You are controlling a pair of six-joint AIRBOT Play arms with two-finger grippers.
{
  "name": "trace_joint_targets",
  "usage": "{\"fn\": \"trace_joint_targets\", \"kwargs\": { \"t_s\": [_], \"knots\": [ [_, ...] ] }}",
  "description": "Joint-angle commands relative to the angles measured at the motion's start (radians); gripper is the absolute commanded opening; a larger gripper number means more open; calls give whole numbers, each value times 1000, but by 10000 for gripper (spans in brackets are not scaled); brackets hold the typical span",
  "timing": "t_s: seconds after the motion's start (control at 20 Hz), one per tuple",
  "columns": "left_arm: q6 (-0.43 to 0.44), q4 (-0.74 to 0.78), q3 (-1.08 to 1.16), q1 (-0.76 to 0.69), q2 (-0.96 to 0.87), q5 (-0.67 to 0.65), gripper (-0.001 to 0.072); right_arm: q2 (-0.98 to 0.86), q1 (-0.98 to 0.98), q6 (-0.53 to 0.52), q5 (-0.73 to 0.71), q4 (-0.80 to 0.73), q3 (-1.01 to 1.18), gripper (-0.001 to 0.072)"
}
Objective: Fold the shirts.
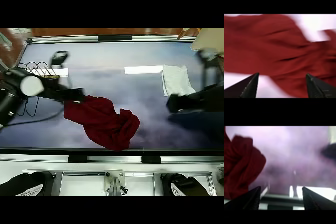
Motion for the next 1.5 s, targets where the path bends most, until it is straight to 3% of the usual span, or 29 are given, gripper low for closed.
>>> {"fn": "trace_joint_targets", "kwargs": {
  "t_s": [0.0,0.15,0.3,0.45,0.7,0.85,1.05,1.1,1.25,1.3,1.35,1.4,1.45],
  "knots": [
    [121,-140,-163,295,32,-99,691,-61,0,-36,43,151,-209,628],
    [145,-279,-355,438,26,31,692,-167,0,-79,98,282,-246,628],
    [147,-351,-456,441,-19,204,692,-306,0,-97,164,435,-246,641],
    [161,-370,-461,415,-108,276,692,-431,0,-160,167,631,-246,665],
    [313,-531,-461,403,-183,351,688,-468,1,-137,235,632,-246,664],
    [319,-523,-461,378,-208,379,689,-472,43,-93,326,625,-246,664],
    [319,-523,-461,377,-225,384,675,-517,125,-49,337,554,-246,664],
    [315,-523,-461,376,-225,388,600,-520,133,-29,344,529,-246,664],
    [315,-523,-461,376,-235,402,572,-520,138,-11,352,498,-246,664],
    [316,-523,-461,376,-237,410,413,-520,138,-11,352,497,-246,664],
    [317,-523,-460,376,-236,416,127,-520,138,-11,352,497,-246,664],
    [327,-523,-454,377,-235,417,32,-520,138,-10,355,492,-246,664],
    [335,-523,-445,377,-235,416,32,-520,138,-4,367,481,-246,664]
  ]
}}
